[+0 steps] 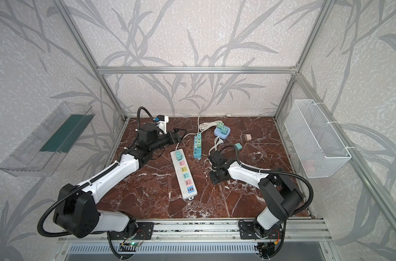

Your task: Insert the plug

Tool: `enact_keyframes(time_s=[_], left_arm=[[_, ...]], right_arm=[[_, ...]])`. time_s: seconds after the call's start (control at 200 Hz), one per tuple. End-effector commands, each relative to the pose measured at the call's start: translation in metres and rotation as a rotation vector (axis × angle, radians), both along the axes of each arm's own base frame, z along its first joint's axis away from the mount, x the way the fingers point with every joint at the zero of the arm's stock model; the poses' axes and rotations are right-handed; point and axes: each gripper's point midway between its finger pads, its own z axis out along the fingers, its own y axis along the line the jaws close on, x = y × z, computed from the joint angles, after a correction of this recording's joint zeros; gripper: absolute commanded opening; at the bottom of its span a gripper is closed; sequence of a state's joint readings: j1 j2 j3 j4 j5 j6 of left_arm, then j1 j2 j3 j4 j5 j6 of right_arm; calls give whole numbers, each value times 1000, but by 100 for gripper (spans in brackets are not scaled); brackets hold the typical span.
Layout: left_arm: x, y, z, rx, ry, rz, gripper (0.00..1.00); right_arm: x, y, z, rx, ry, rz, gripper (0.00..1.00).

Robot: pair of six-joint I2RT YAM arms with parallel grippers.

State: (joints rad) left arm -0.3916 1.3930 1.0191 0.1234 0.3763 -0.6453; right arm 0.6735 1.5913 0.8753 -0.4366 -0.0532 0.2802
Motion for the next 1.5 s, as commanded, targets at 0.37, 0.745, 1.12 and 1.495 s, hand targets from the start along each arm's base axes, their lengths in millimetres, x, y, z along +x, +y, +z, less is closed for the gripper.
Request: enact_keyframes(time_s=[0.37,0.745,1.12,1.495], left_arm=[[-23,-11,-1,502,-127,-18,91],[-63,0,25,557,-273,11,88],[-125,-64,-29,941,-220,-336,83],[-184,-125,-126,1256,-3,-791,78]], right_arm=[[0,5,42,51,-67,60,65],[51,-62,124,243,-604,-287,88],[61,-92,84,512,-391,-521,86],[59,-104,59,587,-267,-596,70]])
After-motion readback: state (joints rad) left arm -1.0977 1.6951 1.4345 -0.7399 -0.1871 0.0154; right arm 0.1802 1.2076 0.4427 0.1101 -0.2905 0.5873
